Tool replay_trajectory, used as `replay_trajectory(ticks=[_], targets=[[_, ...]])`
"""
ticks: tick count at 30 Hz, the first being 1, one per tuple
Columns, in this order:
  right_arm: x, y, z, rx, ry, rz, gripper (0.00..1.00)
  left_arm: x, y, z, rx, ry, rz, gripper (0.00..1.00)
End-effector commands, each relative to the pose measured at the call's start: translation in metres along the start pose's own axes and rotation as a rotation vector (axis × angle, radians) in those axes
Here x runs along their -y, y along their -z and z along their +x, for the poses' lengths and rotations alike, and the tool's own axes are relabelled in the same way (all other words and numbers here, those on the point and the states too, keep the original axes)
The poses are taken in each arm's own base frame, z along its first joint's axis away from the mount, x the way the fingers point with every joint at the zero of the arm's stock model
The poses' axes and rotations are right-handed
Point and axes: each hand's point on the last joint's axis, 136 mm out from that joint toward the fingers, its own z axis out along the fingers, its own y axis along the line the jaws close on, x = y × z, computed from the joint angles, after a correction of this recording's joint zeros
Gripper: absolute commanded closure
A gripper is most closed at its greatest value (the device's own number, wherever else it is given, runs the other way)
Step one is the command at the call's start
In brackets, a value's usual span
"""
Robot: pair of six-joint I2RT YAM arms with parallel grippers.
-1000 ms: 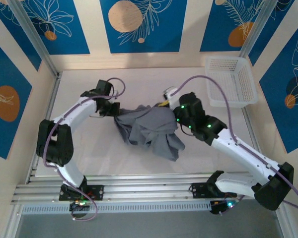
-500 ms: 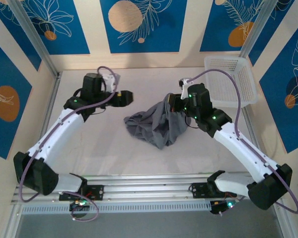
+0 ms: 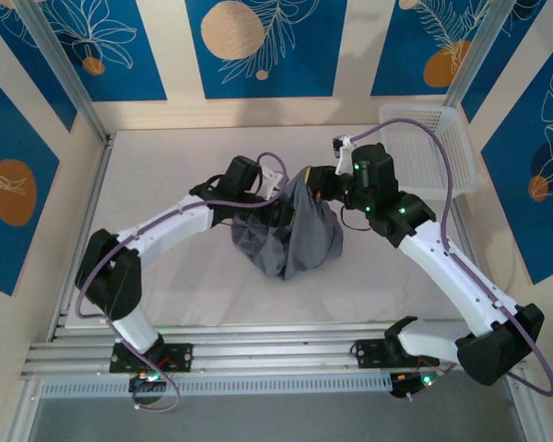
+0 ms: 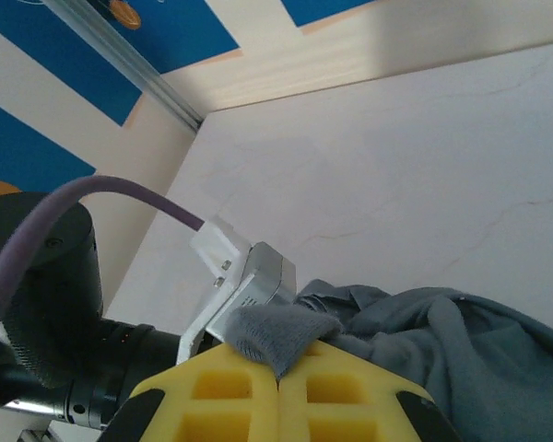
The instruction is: Fold the inside-out t-shirt
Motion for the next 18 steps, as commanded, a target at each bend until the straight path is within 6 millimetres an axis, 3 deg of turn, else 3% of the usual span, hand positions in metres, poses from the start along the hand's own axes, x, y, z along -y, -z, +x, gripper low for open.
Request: replay_trajectory(ticks=[1, 5, 7, 9, 13, 16, 18], targets=[[0.045, 0.004, 0.001, 0.006, -0.116, 0.11, 1.0, 0.041, 0.037, -0.03, 0.106, -0.06, 0.129, 1.0], [0.154, -0.026, 0.062, -0.118, -0.341, 0.211, 1.0, 0.076, 0.094, -0.055, 0.228, -0.012, 0.265, 1.0], [0.171, -0.036, 0.089, -0.199, -0.422, 0.156, 1.0, 0.084, 0.111, -0.06, 0.246, 0.019, 0.305, 1.0], [0.164, -0.036, 0.098, -0.242, -0.468, 0.077, 0.97, 0.086, 0.118, -0.061, 0.24, 0.053, 0.318, 1.0], [0.135, -0.013, 0.075, -0.137, -0.392, 0.01, 0.66, 0.079, 0.119, -0.064, 0.216, 0.152, 0.313, 1.0], [0.103, 0.013, 0.055, -0.027, -0.244, -0.035, 0.51, 0.079, 0.122, -0.07, 0.201, 0.198, 0.308, 1.0], [0.073, 0.026, 0.054, 0.011, -0.11, -0.103, 0.44, 0.083, 0.128, -0.075, 0.211, 0.21, 0.302, 1.0]])
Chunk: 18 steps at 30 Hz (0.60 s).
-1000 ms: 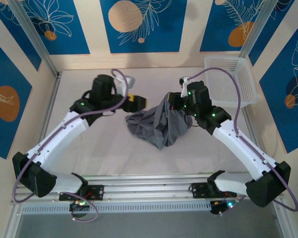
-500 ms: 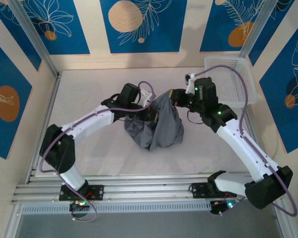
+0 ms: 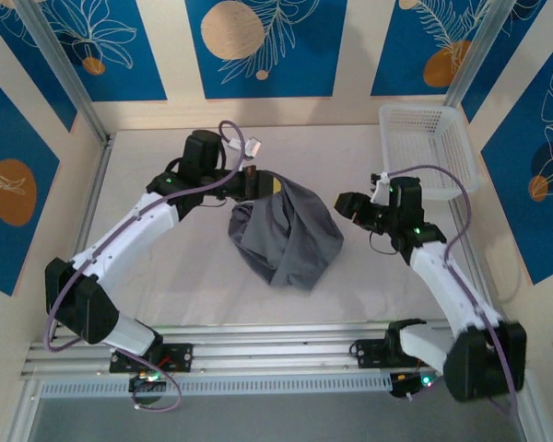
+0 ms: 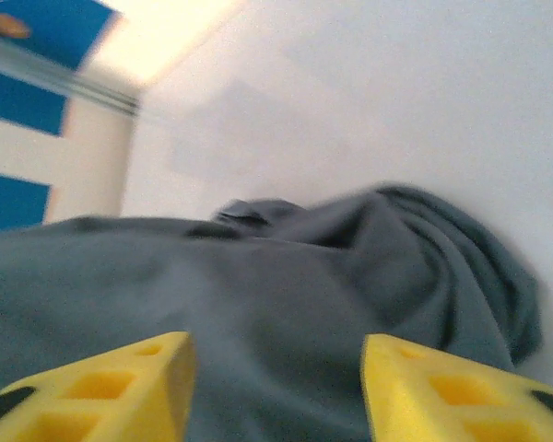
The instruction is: Fold the inside-out t-shirt
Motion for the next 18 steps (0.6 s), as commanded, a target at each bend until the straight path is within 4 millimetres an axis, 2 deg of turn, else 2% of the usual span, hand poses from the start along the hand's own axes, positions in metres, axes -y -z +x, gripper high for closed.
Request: replay_trajectory(ticks=[1, 3, 5, 7, 9, 10, 12, 14, 16, 18], targets=[[-0.054, 0.02, 0.008, 0.063, 0.226, -0.124, 0.4, 0.034, 0.017, -0.017, 0.034, 0.009, 0.047, 1.0], [-0.081, 0.016, 0.026, 0.034, 0.295, -0.167, 0.33, 0.044, 0.025, -0.027, 0.071, -0.007, 0.041, 1.0], [-0.099, 0.002, 0.042, -0.024, 0.324, -0.154, 0.29, 0.063, 0.036, -0.04, 0.124, -0.038, 0.05, 1.0], [-0.103, -0.015, 0.044, -0.047, 0.327, -0.104, 0.24, 0.085, 0.047, -0.054, 0.172, -0.073, 0.071, 1.0], [-0.096, -0.033, 0.034, -0.033, 0.303, -0.034, 0.26, 0.11, 0.059, -0.068, 0.21, -0.121, 0.098, 1.0], [-0.094, -0.041, 0.03, -0.04, 0.29, -0.017, 0.35, 0.12, 0.066, -0.073, 0.227, -0.143, 0.096, 1.0], [-0.102, -0.052, 0.027, -0.081, 0.291, -0.05, 0.58, 0.133, 0.078, -0.083, 0.257, -0.19, 0.061, 1.0], [-0.114, -0.053, 0.025, -0.116, 0.298, -0.101, 0.99, 0.139, 0.092, -0.089, 0.284, -0.234, -0.003, 1.0], [-0.131, -0.041, 0.02, -0.113, 0.312, -0.173, 1.0, 0.14, 0.106, -0.097, 0.31, -0.262, -0.052, 1.0], [-0.15, -0.017, 0.007, -0.074, 0.325, -0.249, 1.0, 0.133, 0.121, -0.108, 0.347, -0.255, -0.1, 1.0]])
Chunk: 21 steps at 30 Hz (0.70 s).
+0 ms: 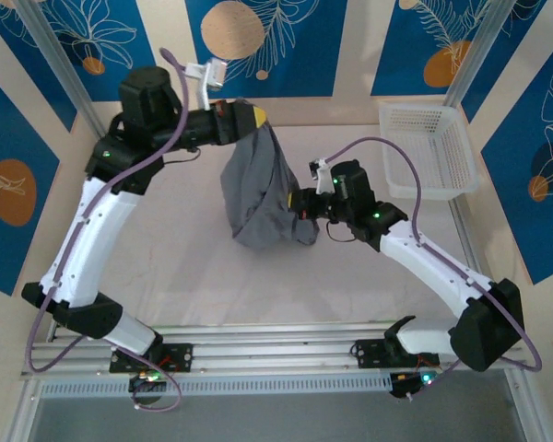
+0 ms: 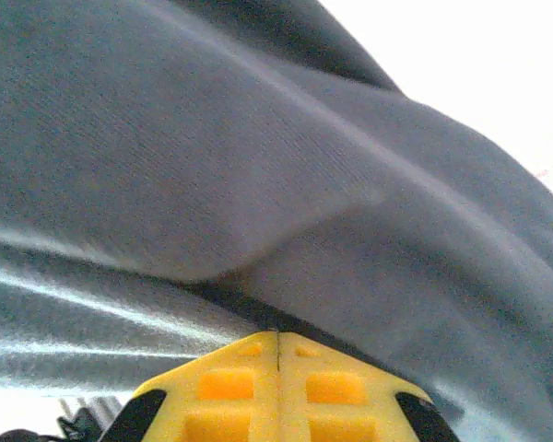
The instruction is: Fold the inside-out t-shirt
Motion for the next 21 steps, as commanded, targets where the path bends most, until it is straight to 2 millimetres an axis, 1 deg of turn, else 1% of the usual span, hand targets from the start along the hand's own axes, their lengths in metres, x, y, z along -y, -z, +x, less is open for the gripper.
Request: replay_trajectory(ticks=[1, 3, 5, 7, 8, 9, 10, 12, 13, 14, 15, 16, 17, 19, 20, 21], targets=[[-0.053, 0.056, -0.042, 0.115, 0.075, -0.175, 1.0, -0.032, 0.019, -0.016, 0.03, -0.015, -0.15, 1.0], [-0.071, 0.094, -0.062, 0.189, 0.088, -0.238, 1.0, -0.041, 0.031, -0.028, 0.065, -0.011, -0.176, 1.0], [-0.083, 0.13, -0.079, 0.278, 0.115, -0.271, 1.0, -0.047, 0.039, -0.034, 0.088, -0.025, -0.203, 1.0], [-0.081, 0.147, -0.085, 0.337, 0.125, -0.25, 1.0, -0.058, 0.04, -0.031, 0.085, -0.027, -0.237, 1.0], [-0.074, 0.149, -0.084, 0.352, 0.12, -0.224, 1.0, -0.067, 0.038, -0.027, 0.077, -0.016, -0.257, 1.0], [-0.062, 0.146, -0.082, 0.357, 0.1, -0.19, 1.0, -0.076, 0.035, -0.021, 0.067, 0.003, -0.275, 1.0], [-0.044, 0.137, -0.075, 0.346, 0.054, -0.148, 1.0, -0.087, 0.029, -0.014, 0.05, 0.026, -0.284, 1.0], [-0.004, 0.114, -0.057, 0.3, -0.056, -0.064, 1.0, -0.101, 0.02, -0.001, 0.014, 0.066, -0.282, 1.0], [0.014, 0.099, -0.042, 0.257, -0.094, -0.033, 1.0, -0.104, 0.015, 0.004, -0.004, 0.081, -0.261, 1.0], [0.02, 0.084, -0.027, 0.201, -0.091, -0.043, 0.99, -0.102, 0.009, 0.008, -0.024, 0.097, -0.22, 1.0], [0.019, 0.072, -0.014, 0.145, -0.076, -0.067, 0.88, -0.097, 0.005, 0.009, -0.037, 0.108, -0.181, 1.0], [0.012, 0.061, -0.001, 0.084, -0.048, -0.103, 0.65, -0.088, 0.002, 0.008, -0.047, 0.109, -0.131, 1.0], [-0.001, 0.052, 0.009, 0.027, -0.009, -0.154, 0.47, -0.078, 0.001, 0.006, -0.055, 0.101, -0.085, 1.0], [-0.025, 0.042, 0.018, -0.026, 0.075, -0.236, 0.29, -0.061, 0.001, 0.003, -0.062, 0.071, -0.036, 1.0], [-0.037, 0.038, 0.017, -0.028, 0.118, -0.267, 0.21, -0.055, 0.001, 0.002, -0.065, 0.06, -0.026, 1.0], [-0.047, 0.035, 0.015, -0.022, 0.153, -0.292, 0.16, -0.05, 0.002, 0.002, -0.065, 0.051, -0.019, 1.0]])
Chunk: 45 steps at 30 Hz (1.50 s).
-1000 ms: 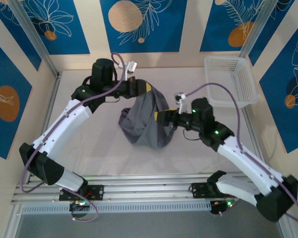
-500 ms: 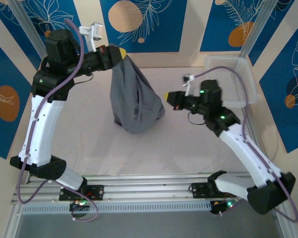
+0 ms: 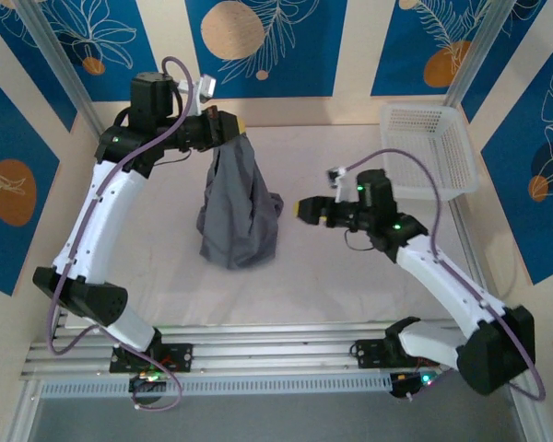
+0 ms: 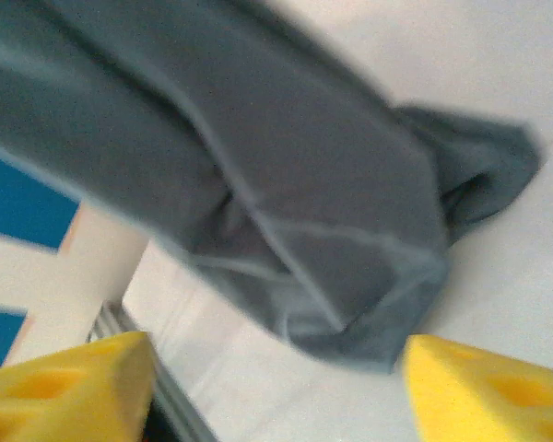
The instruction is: Fold the inside-out t-shirt
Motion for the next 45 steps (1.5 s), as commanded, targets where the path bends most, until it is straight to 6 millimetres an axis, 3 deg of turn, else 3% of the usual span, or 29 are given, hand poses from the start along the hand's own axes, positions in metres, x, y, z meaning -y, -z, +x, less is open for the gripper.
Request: replay_trajectory(ticks=[1, 5, 7, 9, 10, 12, 14, 15, 19, 23, 25, 28, 33, 36, 40, 43, 45], targets=[[-0.064, 0.001, -0.016, 0.042, 0.216, -0.196, 0.11, 0.065, 0.024, -0.01, 0.042, -0.126, 0.176, 1.0], [-0.07, -0.028, -0.039, 0.126, 0.225, -0.235, 0.1, 0.076, 0.025, -0.003, 0.04, -0.135, 0.19, 1.0], [-0.059, -0.041, -0.054, 0.168, 0.199, -0.171, 0.12, 0.078, 0.026, -0.002, 0.039, -0.137, 0.189, 1.0], [-0.043, -0.051, -0.068, 0.207, 0.183, -0.08, 0.21, 0.079, 0.03, -0.002, 0.043, -0.14, 0.182, 1.0], [-0.037, -0.056, -0.071, 0.214, 0.194, -0.052, 0.31, 0.078, 0.031, 0.0, 0.041, -0.143, 0.178, 1.0], [-0.032, -0.06, -0.073, 0.205, 0.193, -0.031, 0.62, 0.075, 0.033, 0.002, 0.038, -0.148, 0.156, 1.0], [-0.034, -0.059, -0.068, 0.175, 0.2, -0.056, 1.0, 0.061, 0.034, 0.004, 0.04, -0.145, 0.089, 1.0], [-0.038, -0.055, -0.066, 0.159, 0.201, -0.082, 1.0, 0.053, 0.036, 0.005, 0.044, -0.145, 0.052, 1.0], [-0.069, -0.014, -0.06, 0.121, 0.157, -0.238, 1.0, -0.005, 0.039, 0.001, 0.079, -0.122, -0.126, 1.0], [-0.089, 0.062, -0.098, 0.24, 0.011, -0.394, 1.0, -0.097, 0.038, 0.003, 0.079, -0.081, -0.414, 1.0], [-0.1, 0.093, -0.114, 0.288, -0.005, -0.456, 1.0, -0.121, 0.029, 0.007, 0.058, -0.073, -0.455, 1.0], [-0.106, 0.102, -0.118, 0.287, 0.031, -0.438, 1.0, -0.137, 0.013, 0.01, 0.039, -0.052, -0.44, 0.89], [-0.095, 0.087, -0.111, 0.236, -0.009, -0.45, 1.0, -0.144, 0.005, 0.018, 0.019, -0.051, -0.424, 0.59], [-0.083, 0.077, -0.108, 0.217, -0.038, -0.429, 1.0, -0.129, 0.003, 0.038, -0.002, -0.02, -0.331, 0.5], [-0.074, 0.068, -0.104, 0.196, -0.05, -0.413, 1.0, -0.093, -0.019, 0.093, -0.058, 0.113, -0.133, 0.48], [-0.072, 0.064, -0.1, 0.181, -0.046, -0.417, 1.0, -0.075, -0.046, 0.135, -0.109, 0.231, -0.046, 0.51], [-0.078, 0.063, -0.096, 0.161, -0.02, -0.435, 1.0, -0.062, -0.069, 0.151, -0.132, 0.326, 0.042, 0.51]])
